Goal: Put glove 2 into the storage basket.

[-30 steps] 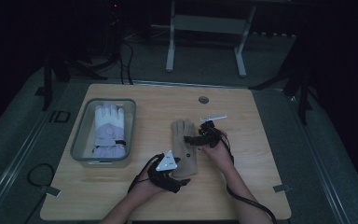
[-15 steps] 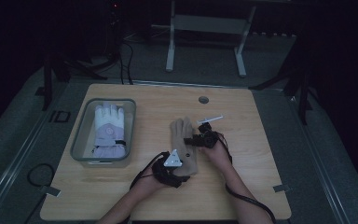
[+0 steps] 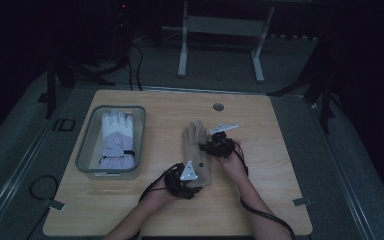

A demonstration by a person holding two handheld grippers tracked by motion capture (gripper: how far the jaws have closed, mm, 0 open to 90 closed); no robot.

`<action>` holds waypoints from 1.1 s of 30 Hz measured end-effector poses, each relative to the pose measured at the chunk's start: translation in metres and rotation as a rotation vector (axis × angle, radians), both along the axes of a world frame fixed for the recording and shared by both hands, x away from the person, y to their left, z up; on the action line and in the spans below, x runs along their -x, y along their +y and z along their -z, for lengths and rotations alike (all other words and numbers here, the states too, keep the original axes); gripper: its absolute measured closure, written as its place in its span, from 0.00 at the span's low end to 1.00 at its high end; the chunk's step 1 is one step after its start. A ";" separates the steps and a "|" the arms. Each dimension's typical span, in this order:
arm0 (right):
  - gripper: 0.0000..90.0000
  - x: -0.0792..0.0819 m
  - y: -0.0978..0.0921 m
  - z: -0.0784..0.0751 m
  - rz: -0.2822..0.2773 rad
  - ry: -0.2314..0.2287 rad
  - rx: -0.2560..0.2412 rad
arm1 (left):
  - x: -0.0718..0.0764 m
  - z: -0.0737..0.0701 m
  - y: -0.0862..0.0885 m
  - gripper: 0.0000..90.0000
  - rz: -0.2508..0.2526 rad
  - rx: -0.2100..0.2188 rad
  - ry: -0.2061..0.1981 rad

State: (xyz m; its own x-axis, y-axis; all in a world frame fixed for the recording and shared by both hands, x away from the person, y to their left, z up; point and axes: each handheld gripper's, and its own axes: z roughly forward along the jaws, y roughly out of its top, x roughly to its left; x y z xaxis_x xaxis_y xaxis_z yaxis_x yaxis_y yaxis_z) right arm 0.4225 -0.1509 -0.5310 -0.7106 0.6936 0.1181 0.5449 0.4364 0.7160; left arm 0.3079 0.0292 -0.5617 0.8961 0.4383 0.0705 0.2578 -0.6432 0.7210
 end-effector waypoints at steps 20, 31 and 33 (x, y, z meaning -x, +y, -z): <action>0.85 0.001 0.013 -0.020 -0.016 -0.008 0.022 | -0.004 -0.027 0.011 0.91 -0.027 -0.061 0.012; 0.85 0.005 0.038 -0.049 -0.060 -0.038 -0.025 | 0.004 -0.061 0.034 0.91 -0.027 -0.107 -0.012; 0.85 0.006 0.044 -0.055 -0.065 -0.043 -0.033 | 0.006 -0.067 0.039 0.91 -0.034 -0.114 -0.018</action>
